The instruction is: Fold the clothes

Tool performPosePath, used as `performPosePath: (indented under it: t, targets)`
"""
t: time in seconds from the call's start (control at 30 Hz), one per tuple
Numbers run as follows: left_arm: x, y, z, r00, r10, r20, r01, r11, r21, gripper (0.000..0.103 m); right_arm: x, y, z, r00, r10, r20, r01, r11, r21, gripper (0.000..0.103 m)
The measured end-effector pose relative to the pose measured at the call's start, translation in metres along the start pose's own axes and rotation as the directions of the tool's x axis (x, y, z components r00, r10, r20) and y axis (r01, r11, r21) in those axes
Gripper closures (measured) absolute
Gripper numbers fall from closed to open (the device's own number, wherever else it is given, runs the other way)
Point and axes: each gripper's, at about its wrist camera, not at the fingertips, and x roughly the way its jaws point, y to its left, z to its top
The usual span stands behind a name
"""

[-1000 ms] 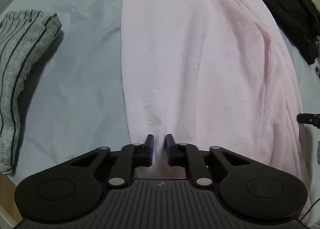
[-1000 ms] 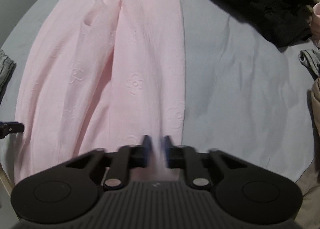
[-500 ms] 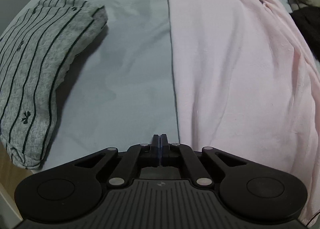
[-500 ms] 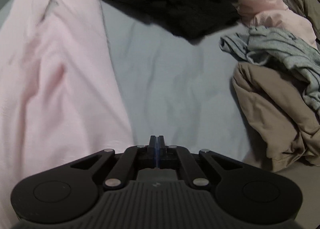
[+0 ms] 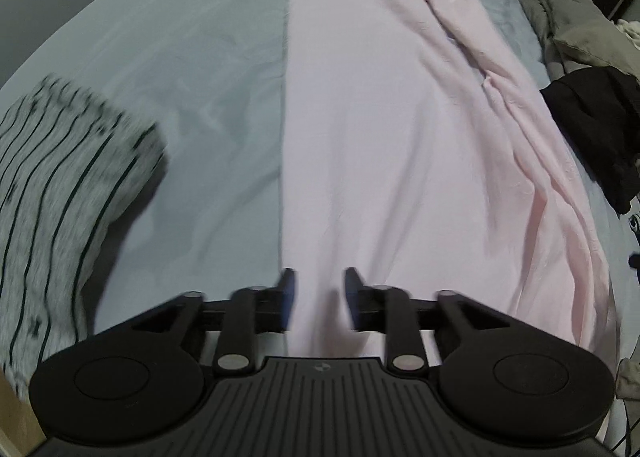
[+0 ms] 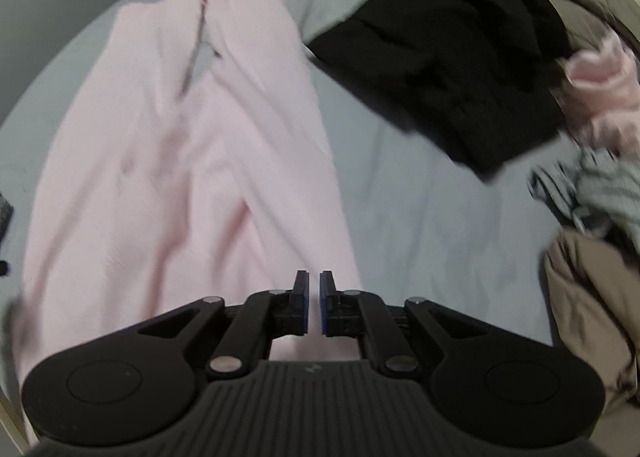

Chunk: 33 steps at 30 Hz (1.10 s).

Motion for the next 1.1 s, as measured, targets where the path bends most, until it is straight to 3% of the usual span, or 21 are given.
performPosePath:
  t: [0.03,0.07,0.1,0.2,0.37,0.6,0.8,0.83,0.87,0.93,1.1]
  targets:
    - [0.004,-0.001,0.005,1.000,-0.006,0.004,0.006,1.000,0.004,0.061,0.000,0.003,0.005,1.000,0.008,0.007,-0.008,1.000,-0.007,0.083]
    - [0.008,-0.001,0.011,1.000,-0.017,0.011,0.017,1.000,0.008,0.058,0.002,0.008,0.011,1.000,0.016,0.013,-0.016,1.000,-0.011,0.065]
    - [0.013,-0.001,0.016,1.000,-0.027,0.013,0.027,1.000,0.009,0.057,0.004,0.013,0.017,1.000,0.023,0.018,-0.023,1.000,-0.014,0.060]
    - [0.035,0.006,0.040,0.999,-0.031,-0.028,0.031,1.000,-0.003,0.057,0.014,0.031,0.030,1.000,0.014,0.018,-0.013,0.999,-0.038,0.059]
    - [0.067,0.025,0.089,0.999,-0.039,-0.029,0.038,0.999,-0.013,0.057,0.043,0.047,0.064,0.998,-0.056,0.023,0.057,0.997,-0.051,0.059]
    - [0.098,0.037,0.132,0.994,-0.082,-0.073,0.083,0.997,0.003,0.058,0.090,0.050,0.110,0.999,-0.038,-0.001,0.038,0.997,-0.066,0.059]
    - [0.106,0.033,0.143,0.992,-0.090,-0.093,0.095,0.994,0.046,0.077,0.117,0.051,0.126,0.998,-0.064,-0.025,0.060,0.991,-0.120,0.065]
    - [0.107,0.034,0.144,0.991,-0.093,-0.094,0.098,0.994,0.042,0.082,0.121,0.050,0.129,0.997,-0.063,-0.032,0.059,0.990,-0.126,0.075]
    - [0.107,0.034,0.146,0.991,-0.096,-0.095,0.100,0.994,0.039,0.090,0.124,0.048,0.131,0.997,-0.058,-0.046,0.052,0.990,-0.130,0.093]
    - [0.107,0.035,0.147,0.991,-0.104,-0.089,0.108,0.993,0.047,0.103,0.129,0.043,0.133,0.996,-0.044,-0.075,0.034,0.991,-0.128,0.100]
    - [0.098,0.034,0.146,0.996,-0.070,-0.062,0.074,0.995,0.067,0.103,0.118,0.022,0.143,0.996,-0.070,-0.050,0.065,0.994,-0.087,0.102]
